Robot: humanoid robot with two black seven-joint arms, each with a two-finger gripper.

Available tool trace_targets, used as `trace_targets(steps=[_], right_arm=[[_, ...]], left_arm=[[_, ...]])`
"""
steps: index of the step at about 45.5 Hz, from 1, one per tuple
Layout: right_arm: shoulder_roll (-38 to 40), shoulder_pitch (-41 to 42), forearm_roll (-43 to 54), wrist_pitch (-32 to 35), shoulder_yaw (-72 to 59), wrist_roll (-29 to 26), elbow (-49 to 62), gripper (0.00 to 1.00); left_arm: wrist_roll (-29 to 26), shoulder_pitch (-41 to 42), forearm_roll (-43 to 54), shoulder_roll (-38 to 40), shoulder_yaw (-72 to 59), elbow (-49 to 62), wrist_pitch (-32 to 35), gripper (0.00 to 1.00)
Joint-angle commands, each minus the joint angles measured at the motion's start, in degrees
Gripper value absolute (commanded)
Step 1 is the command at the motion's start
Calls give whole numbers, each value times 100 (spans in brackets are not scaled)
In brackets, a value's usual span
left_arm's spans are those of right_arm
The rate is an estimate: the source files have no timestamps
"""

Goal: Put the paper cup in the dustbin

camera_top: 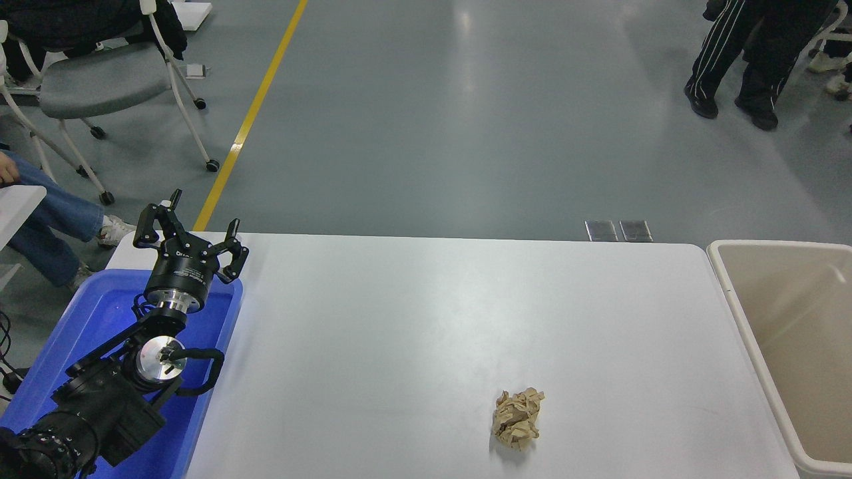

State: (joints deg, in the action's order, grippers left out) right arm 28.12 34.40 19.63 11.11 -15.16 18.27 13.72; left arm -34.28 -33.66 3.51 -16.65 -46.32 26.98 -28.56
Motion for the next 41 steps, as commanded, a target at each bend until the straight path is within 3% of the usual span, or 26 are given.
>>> trace_targets(steps=[1, 8, 9, 12, 13, 18, 41], right_arm=[[-122, -38, -30, -161, 75, -148, 16, 0], [-201, -108, -39, -205, 75, -148, 25, 0], [-210, -109, -39, -205, 84, -139, 34, 5], [-219, -109, -39, -258, 93, -139, 43, 83], [-219, -109, -39, -302, 93, -131, 43, 90], [-254, -196, -39, -390, 84, -131, 51, 97], [-280, 129, -39, -408, 75, -131, 78, 99]], left_arm=[[0, 0, 0, -4, 0, 0, 0, 100], [0, 0, 0, -4, 0, 0, 0, 100], [0, 0, 0, -4, 0, 0, 0, 100], [0, 0, 0, -4, 0, 0, 0, 100], [0, 0, 0, -4, 0, 0, 0, 100], [0, 0, 0, -4, 0, 0, 0, 100], [0, 0, 0, -4, 0, 0, 0, 100]])
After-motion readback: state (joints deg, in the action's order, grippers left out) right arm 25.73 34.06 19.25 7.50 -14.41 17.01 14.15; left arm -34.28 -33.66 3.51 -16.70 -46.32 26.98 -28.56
